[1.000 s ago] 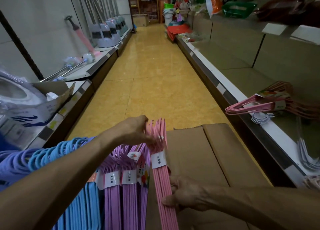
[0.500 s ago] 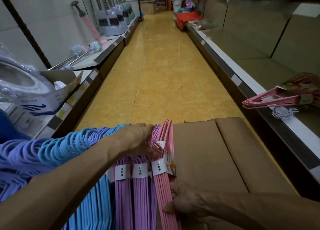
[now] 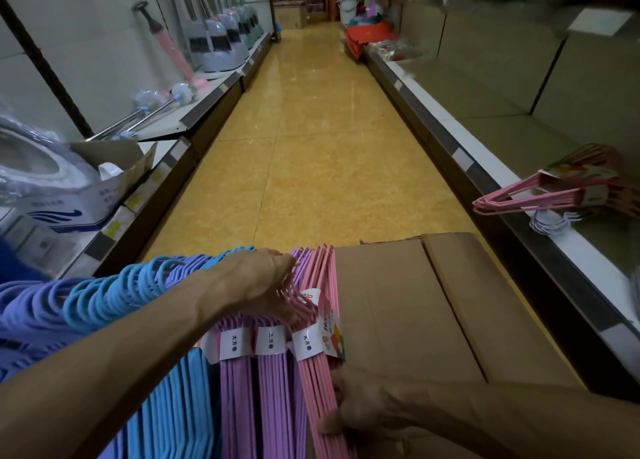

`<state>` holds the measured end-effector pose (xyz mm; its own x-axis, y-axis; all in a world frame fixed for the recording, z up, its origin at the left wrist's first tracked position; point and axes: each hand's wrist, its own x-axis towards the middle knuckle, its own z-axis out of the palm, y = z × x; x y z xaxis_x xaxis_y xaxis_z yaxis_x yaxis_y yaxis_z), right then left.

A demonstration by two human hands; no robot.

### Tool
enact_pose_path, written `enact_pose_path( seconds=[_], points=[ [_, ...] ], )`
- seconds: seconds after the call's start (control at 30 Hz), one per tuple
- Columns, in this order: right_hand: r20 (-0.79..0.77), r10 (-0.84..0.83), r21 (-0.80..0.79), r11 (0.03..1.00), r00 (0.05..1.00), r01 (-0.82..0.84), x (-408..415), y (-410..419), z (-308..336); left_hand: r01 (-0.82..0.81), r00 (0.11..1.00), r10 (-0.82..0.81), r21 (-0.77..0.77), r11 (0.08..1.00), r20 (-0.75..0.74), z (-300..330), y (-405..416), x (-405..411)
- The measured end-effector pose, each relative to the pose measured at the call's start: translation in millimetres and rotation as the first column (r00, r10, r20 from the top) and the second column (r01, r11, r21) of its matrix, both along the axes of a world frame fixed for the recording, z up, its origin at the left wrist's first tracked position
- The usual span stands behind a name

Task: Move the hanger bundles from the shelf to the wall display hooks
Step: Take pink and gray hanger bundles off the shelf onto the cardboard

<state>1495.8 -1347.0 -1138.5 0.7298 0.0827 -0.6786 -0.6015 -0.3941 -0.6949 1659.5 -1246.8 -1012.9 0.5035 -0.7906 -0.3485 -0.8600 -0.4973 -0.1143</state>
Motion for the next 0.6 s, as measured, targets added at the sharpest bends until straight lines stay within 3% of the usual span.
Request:
enact_pose_path(
  seconds=[0.1, 0.23, 0.43, 0.6],
  points=[
    [0.005, 0.0, 0.014, 1.0, 1.0, 0.0, -1, -7, 0, -0.051, 0.997, 0.05, -0.006, 0.999, -0.058, 10, -4, -1],
    [0.06, -0.027, -0.085, 0.996, 0.998, 0.033, -11, -32, 25, -0.11, 0.977, 0.071, -0.19, 0.976, -0.2, 32, -21, -5],
    [0.053, -0.309, -0.047, 0.949, 0.949, 0.312, -51, -88, 58, -0.216, 0.927, 0.023, -0.485, 0.848, -0.374, 48, -61, -18],
    [0.055, -0.495, 0.058, 0.869, 0.867, 0.492, -89, -138, 78, -0.245, 0.912, -0.045, -0.629, 0.738, -0.408, 47, -100, -35]
  ],
)
